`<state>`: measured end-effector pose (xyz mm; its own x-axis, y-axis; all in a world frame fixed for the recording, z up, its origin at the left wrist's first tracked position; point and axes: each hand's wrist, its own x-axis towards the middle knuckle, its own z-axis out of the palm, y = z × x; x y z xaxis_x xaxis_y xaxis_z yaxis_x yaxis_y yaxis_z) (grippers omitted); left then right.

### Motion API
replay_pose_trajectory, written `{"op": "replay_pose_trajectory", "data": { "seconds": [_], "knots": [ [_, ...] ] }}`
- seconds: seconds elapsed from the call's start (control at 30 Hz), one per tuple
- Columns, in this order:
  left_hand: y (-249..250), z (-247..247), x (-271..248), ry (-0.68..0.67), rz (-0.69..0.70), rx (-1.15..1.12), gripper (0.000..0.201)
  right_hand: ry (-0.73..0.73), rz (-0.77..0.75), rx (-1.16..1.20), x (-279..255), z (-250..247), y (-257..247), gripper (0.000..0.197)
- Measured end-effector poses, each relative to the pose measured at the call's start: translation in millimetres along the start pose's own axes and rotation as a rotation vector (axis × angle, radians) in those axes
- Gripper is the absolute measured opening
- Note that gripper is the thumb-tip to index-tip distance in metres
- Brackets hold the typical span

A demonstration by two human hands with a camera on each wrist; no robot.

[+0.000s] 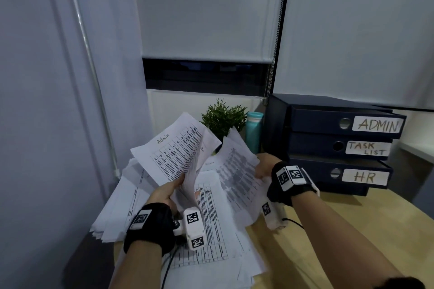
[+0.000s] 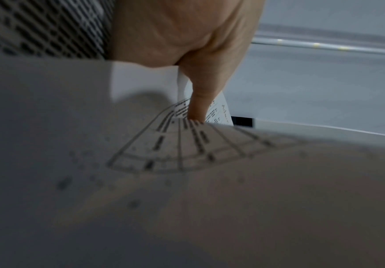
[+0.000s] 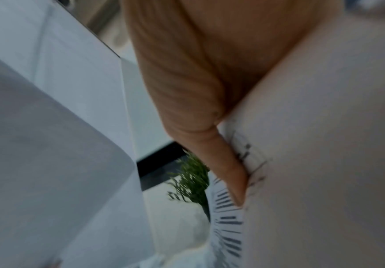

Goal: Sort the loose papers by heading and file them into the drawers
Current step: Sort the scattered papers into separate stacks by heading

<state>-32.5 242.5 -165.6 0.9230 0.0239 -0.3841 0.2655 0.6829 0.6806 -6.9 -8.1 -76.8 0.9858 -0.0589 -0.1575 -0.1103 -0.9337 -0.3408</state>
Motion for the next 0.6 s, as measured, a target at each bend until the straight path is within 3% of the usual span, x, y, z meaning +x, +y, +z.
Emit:
{"op": "replay_pose_trajectory", "data": {
  "seconds": [0.27, 0.33, 0.37, 0.47, 0.53, 0.6],
  "knots": [
    [2, 18, -17, -0.13, 0.059, 0.144, 0.02, 0.368, -0.097, 0.136, -90, -60, 13, 0.044],
    [3, 25, -16, -0.172, 0.078, 0.213, 0.047, 0.44, -0.134, 0.223, -110, -73, 19, 0.044],
    [4, 29, -15, -0.192, 0.101, 0.265, 0.062, 0.46, -0.16, 0.28, -118, -79, 23, 0.044],
    [2, 56, -37, -0.278, 0.211, 0.387, 0.066, 0.437, -0.29, 0.497, -135, -91, 32, 0.043],
    [1, 75, -50, -0.381, 0.249, 0.4, 0.079, 0.398, -0.375, 0.619, -142, -95, 34, 0.042],
    [2, 88, -54, -0.389, 0.291, 0.419, 0.094, 0.37, -0.416, 0.698, -146, -97, 39, 0.042]
  ]
}}
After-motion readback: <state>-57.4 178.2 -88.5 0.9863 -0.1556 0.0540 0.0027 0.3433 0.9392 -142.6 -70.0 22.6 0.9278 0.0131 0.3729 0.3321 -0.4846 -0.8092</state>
